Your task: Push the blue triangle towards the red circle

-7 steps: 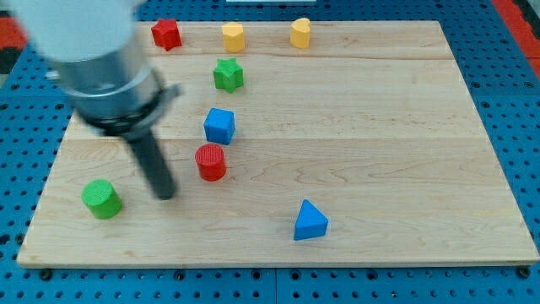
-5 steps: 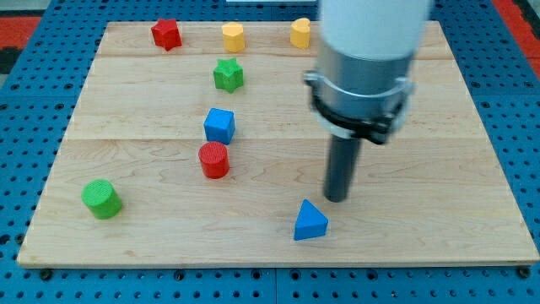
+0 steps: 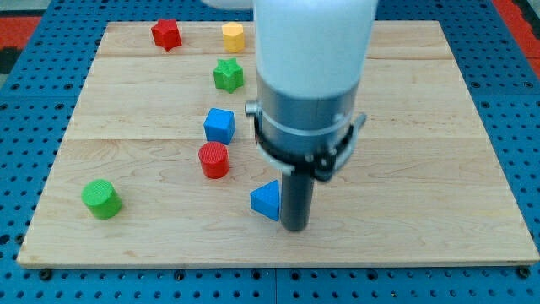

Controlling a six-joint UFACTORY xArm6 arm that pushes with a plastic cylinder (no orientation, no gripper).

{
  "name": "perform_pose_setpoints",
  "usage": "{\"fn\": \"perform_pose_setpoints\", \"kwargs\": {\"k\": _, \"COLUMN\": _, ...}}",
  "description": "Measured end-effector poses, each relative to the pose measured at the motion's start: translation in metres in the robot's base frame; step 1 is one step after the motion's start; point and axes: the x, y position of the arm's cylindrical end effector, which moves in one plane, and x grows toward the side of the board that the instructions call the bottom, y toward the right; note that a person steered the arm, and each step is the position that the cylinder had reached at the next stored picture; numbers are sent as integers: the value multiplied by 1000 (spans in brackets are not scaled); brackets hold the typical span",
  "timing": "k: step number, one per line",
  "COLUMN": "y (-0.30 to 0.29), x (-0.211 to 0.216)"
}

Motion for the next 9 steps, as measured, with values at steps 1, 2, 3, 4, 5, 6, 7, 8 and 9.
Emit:
{"fn": "perform_pose_setpoints", "kwargs": {"k": 1, "y": -46, "x": -14}}
{"fn": "perform_pose_setpoints", "kwargs": {"k": 2, "y": -40, "x": -1}}
{"fn": "perform_pose_setpoints", "kwargs": {"k": 3, "y": 17, "x": -6}}
{"fn": "perform_pose_setpoints", "kwargs": {"k": 4, "y": 18, "x": -45}}
{"fn": "perform_pose_setpoints", "kwargs": {"k": 5, "y": 0, "x": -52}}
{"fn": "perform_pose_setpoints", "kwargs": {"k": 6, "y": -86, "x": -54}}
{"fn": "perform_pose_setpoints", "kwargs": {"k": 7, "y": -84, "x": -33}}
{"fn": "perform_pose_setpoints", "kwargs": {"k": 8, "y": -64, "x": 15}}
{"fn": "perform_pose_setpoints", "kwargs": {"k": 9, "y": -59, "x": 32}}
